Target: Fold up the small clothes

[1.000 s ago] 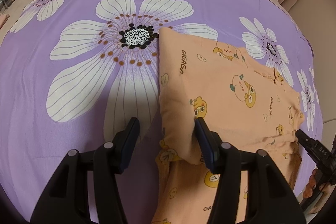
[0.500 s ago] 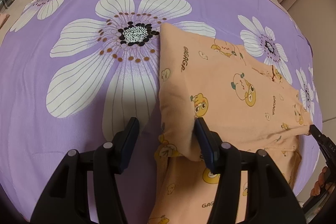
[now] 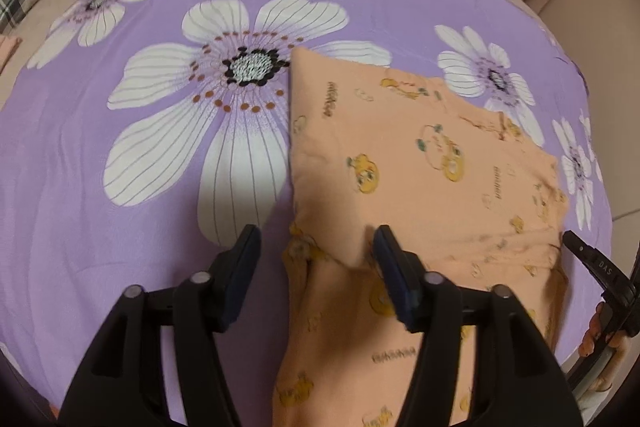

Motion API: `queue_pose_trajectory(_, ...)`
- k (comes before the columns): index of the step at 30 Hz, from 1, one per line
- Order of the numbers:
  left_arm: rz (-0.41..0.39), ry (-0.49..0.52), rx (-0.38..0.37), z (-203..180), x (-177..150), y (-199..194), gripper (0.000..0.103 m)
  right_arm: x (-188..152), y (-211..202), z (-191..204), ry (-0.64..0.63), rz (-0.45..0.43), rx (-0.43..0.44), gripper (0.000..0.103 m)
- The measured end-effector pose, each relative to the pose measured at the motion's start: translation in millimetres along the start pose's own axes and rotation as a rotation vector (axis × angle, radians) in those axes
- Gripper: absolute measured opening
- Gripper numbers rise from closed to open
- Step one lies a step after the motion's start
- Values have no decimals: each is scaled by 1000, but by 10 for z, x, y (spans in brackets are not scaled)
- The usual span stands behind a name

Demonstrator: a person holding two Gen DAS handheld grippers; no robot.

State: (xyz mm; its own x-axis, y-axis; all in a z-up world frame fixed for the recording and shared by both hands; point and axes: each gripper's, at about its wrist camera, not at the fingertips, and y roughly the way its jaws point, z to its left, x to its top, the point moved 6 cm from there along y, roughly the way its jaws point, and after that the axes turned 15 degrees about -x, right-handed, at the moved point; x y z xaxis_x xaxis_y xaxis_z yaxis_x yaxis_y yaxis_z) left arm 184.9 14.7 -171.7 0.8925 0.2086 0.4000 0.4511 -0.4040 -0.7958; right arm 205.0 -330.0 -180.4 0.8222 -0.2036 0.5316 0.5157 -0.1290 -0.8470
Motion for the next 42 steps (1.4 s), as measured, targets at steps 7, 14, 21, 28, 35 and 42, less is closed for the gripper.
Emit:
queue_pose_trajectory(7,6,57,-39,-142,-345,-290,78,-325,-363,-179,-49,-41,25,63)
queue_pose_trajectory(14,80,65,-48,-130,-809,-301,78,-846,-441,-323,-71,29,55,63)
queue_pose_trajectory(21,137,14,-121,-124,-1159,-288,70,-1213,-449,-372,-78,98,102,63)
queue_pose_trajectory(28,153,-13,-195,-171,-1311,-277,47,-1328,-448,-247,-118,91,124,53)
queue_pose_trajectory(35,123,-1,-209,-221,-1345,-278,6,-1310,-425,-230,-111,80,149,11)
queue_pose_trajectory(42,20,25,-275,-394,-1115,-637,5,-1014,-804,-316,-25,-10,270,7)
